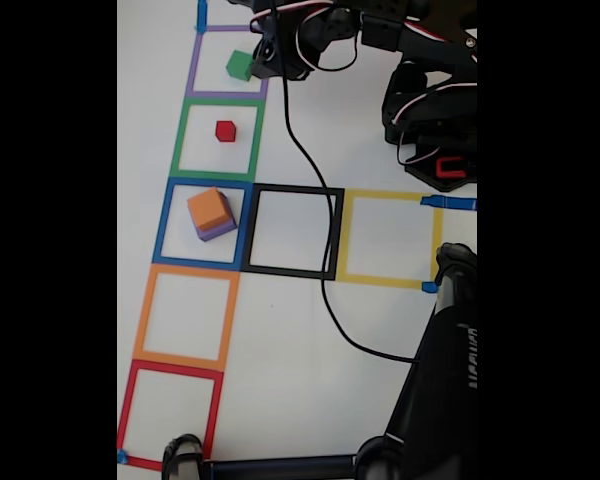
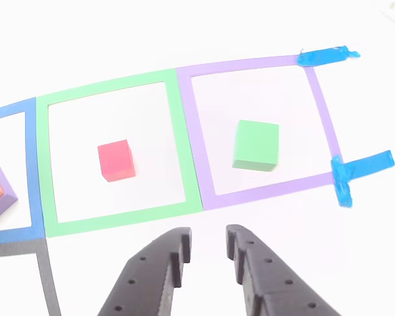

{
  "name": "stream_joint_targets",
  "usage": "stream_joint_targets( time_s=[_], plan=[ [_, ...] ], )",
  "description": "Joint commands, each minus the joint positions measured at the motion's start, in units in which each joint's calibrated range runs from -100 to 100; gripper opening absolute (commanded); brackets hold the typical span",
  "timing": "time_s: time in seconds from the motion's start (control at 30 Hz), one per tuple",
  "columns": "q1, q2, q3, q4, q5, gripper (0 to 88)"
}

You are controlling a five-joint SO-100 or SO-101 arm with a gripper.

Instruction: Tower of hanoi

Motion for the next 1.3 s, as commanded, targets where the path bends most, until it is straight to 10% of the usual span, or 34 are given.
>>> stream_joint_targets(
  time_s=[0.0,0.23,0.6,0.8,1.27],
  plan=[
    [5.63,2.04,-23.51,18.06,0.0,1.3],
    [13.5,10.52,-50.24,35.55,0.0,1.3],
    [19.92,11.32,-47.97,34.74,0.0,1.8],
    [22.89,3.25,-26.6,20.73,0.0,20.9],
    [22.8,4.46,13.67,-26.15,0.0,26.7]
  ],
)
